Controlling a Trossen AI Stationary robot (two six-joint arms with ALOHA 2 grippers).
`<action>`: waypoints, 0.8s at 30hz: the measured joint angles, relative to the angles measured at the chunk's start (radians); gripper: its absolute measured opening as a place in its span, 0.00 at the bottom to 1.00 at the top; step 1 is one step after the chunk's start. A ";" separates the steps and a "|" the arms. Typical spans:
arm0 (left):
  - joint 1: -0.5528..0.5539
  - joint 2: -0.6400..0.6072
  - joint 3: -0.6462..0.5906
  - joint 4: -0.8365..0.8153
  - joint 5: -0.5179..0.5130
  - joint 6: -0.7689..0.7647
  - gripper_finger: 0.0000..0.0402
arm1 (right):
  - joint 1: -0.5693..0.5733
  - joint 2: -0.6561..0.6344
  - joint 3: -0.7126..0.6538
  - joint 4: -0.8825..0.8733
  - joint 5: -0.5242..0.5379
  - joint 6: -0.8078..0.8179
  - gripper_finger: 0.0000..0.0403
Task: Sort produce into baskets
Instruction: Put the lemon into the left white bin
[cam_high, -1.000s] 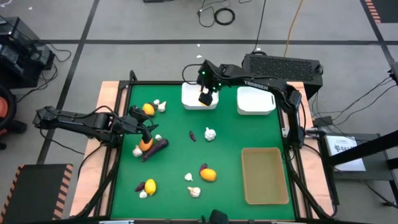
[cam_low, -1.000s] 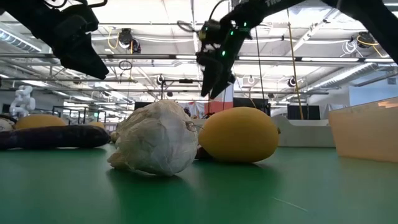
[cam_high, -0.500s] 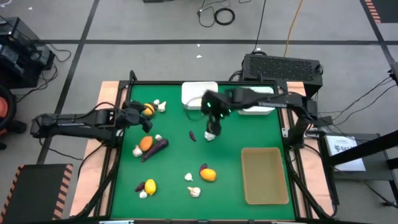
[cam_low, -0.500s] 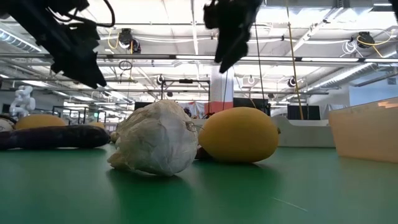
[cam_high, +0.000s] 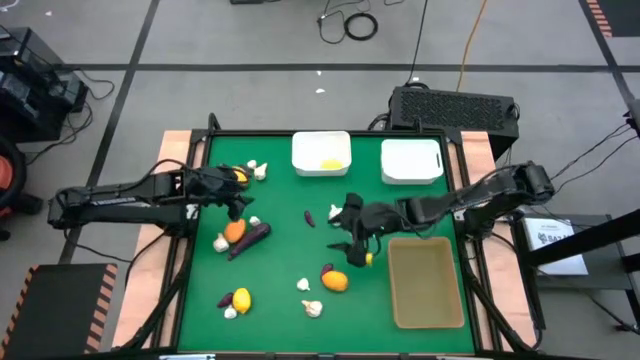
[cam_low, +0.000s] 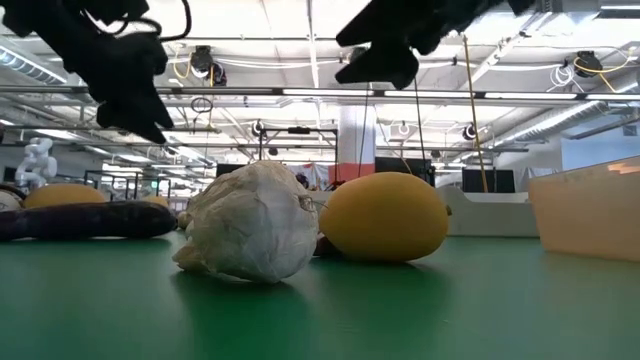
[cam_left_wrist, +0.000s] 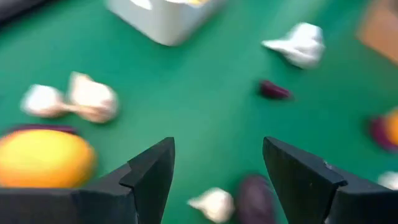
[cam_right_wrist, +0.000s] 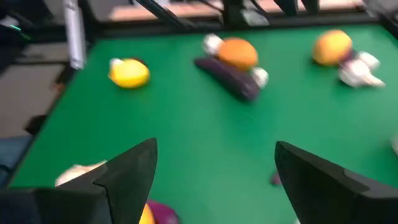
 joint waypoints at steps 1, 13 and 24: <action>-0.002 0.006 0.020 -0.020 0.040 -0.023 0.63 | 0.011 0.005 -0.025 0.059 0.000 -0.009 0.78; -0.112 0.133 0.162 -0.414 0.133 -0.413 0.63 | 0.031 -0.026 -0.110 0.260 -0.010 -0.069 0.78; -0.235 0.323 0.162 -0.424 0.022 -0.442 0.63 | 0.093 -0.027 -0.110 0.233 -0.008 -0.046 0.78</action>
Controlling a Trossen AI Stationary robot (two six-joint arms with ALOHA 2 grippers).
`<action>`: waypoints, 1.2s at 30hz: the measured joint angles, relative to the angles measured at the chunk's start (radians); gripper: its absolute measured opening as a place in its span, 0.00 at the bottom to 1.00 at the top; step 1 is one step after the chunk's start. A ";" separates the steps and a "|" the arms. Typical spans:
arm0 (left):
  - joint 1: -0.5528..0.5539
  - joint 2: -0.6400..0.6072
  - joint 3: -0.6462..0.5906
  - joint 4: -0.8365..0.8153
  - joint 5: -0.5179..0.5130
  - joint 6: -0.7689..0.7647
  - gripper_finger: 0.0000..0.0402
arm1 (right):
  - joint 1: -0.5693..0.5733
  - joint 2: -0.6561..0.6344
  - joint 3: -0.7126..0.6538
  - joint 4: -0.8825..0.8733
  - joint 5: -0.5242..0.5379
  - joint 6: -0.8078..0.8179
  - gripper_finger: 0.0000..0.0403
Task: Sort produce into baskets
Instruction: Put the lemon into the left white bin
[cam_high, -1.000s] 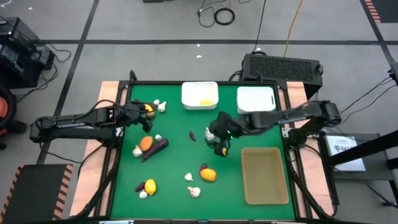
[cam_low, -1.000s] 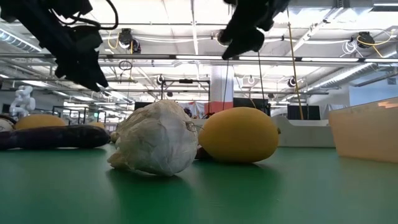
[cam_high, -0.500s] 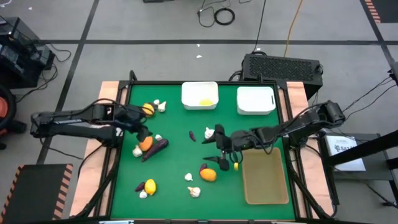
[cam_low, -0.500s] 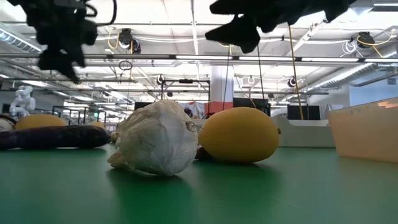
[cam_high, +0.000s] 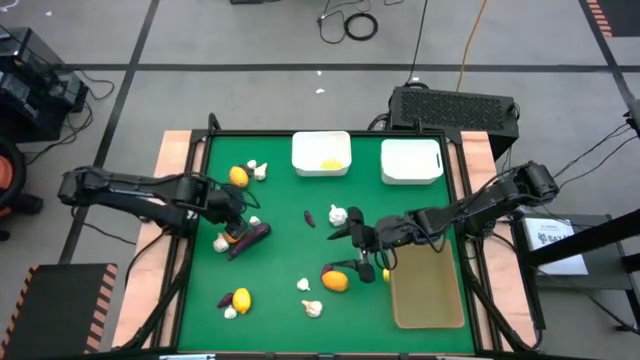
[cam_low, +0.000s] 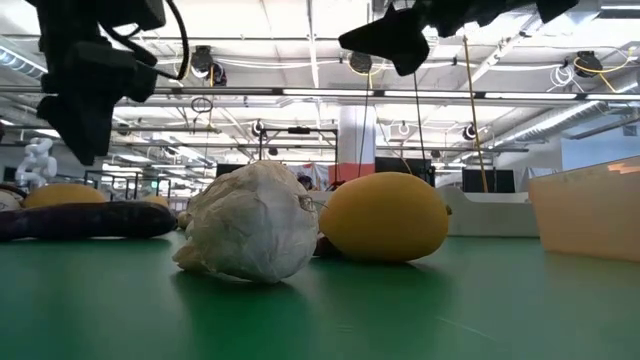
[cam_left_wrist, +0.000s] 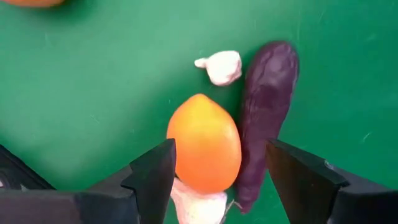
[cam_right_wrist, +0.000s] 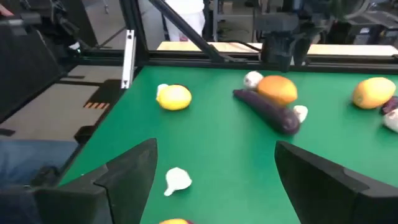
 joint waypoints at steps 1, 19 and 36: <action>-0.007 0.013 0.000 0.000 0.000 0.001 0.63 | 0.007 0.000 0.000 -0.005 0.002 0.004 0.78; -0.080 0.078 -0.016 0.056 0.021 0.007 0.63 | 0.023 0.000 0.000 -0.020 0.005 0.007 0.78; -0.079 0.168 -0.017 0.012 -0.001 -0.023 0.63 | 0.023 0.000 0.000 -0.026 0.004 0.001 0.78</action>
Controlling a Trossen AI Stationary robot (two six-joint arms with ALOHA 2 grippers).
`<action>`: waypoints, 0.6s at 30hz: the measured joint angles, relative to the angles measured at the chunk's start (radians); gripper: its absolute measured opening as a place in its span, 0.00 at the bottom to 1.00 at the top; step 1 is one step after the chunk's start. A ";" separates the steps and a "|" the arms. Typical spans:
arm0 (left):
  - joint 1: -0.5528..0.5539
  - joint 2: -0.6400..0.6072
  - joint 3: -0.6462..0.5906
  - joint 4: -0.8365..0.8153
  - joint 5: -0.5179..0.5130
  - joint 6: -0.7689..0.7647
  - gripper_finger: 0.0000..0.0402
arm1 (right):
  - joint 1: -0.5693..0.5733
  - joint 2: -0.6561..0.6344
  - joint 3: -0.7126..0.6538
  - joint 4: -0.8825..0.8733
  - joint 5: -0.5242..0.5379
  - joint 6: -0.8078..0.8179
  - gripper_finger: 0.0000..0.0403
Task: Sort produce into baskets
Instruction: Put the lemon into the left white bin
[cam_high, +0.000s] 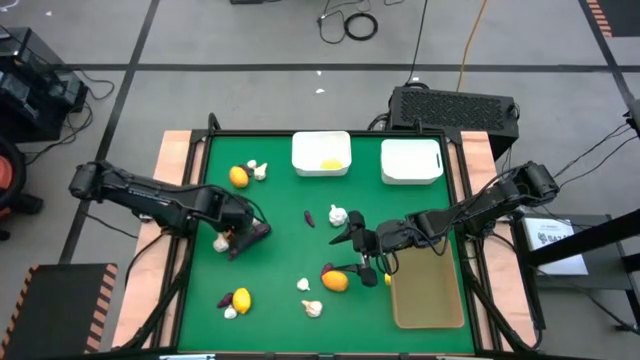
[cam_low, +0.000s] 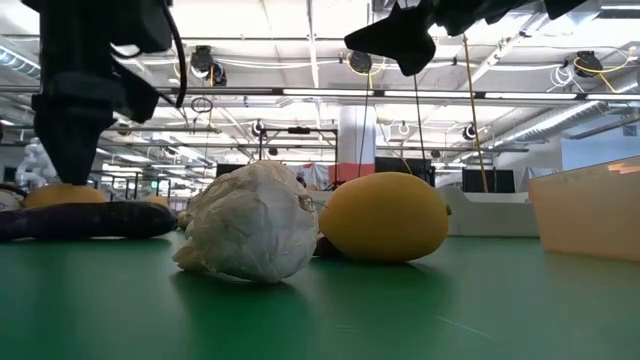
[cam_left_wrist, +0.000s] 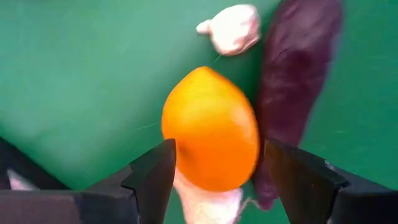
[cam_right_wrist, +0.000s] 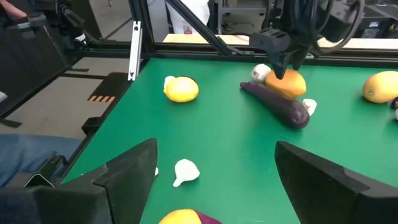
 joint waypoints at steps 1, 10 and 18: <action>0.000 0.012 0.000 -0.002 0.000 0.003 0.63 | 0.000 0.000 0.000 -0.001 0.000 -0.001 0.78; 0.000 0.088 0.003 0.009 0.004 0.032 0.63 | 0.000 0.000 0.000 -0.009 0.000 -0.012 0.78; 0.000 0.138 0.005 0.008 0.008 0.042 0.63 | 0.000 0.000 0.000 -0.010 0.000 -0.019 0.78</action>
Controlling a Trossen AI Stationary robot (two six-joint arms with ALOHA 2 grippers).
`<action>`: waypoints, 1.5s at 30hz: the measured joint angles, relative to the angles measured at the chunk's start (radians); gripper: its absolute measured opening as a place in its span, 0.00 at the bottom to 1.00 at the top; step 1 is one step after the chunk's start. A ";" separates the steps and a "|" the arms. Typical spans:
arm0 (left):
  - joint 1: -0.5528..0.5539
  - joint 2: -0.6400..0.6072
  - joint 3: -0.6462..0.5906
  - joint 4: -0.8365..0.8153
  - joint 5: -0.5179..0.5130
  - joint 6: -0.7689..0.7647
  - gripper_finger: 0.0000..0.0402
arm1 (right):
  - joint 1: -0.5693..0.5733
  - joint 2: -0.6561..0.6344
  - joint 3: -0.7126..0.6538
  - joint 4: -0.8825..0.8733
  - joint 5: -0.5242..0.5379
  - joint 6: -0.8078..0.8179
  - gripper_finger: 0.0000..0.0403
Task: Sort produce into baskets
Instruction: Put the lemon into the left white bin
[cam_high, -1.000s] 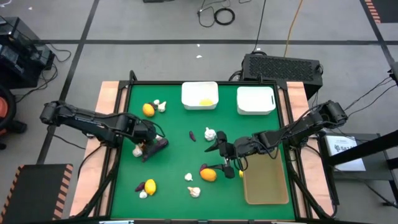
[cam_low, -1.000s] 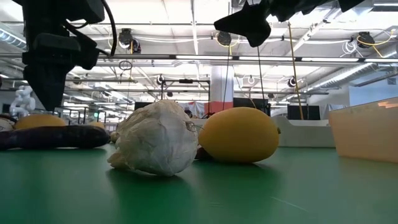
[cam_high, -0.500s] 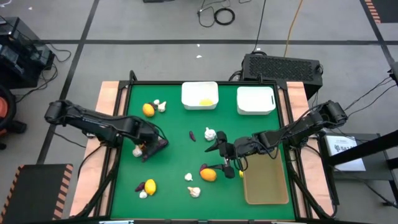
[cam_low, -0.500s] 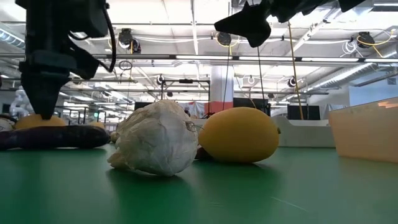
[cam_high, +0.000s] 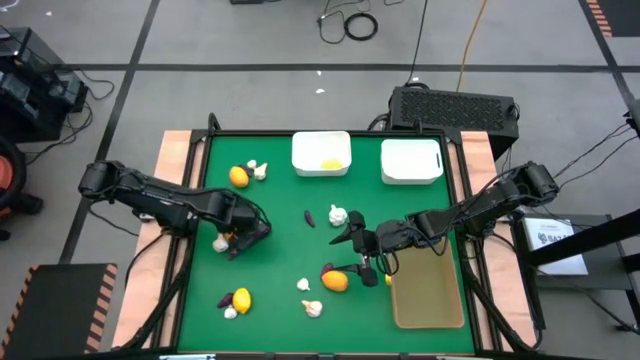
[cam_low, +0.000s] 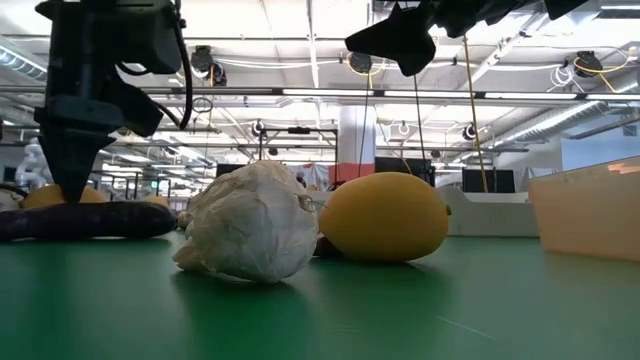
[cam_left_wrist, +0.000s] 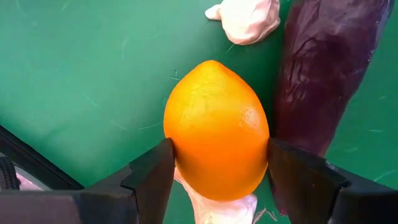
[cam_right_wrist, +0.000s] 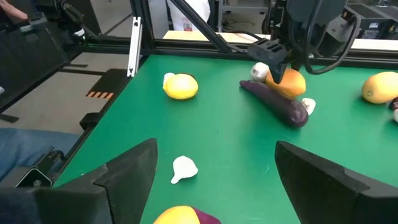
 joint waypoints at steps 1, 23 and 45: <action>0.000 0.004 0.000 0.000 0.000 0.000 0.63 | 0.000 0.000 0.000 0.000 0.000 0.000 0.78; 0.049 -0.050 0.154 -0.096 -0.057 0.090 0.52 | 0.000 0.000 0.000 -0.002 0.000 0.000 0.78; 0.490 0.090 0.318 0.591 0.102 0.645 0.52 | -0.004 0.000 0.000 -0.140 0.142 0.123 0.78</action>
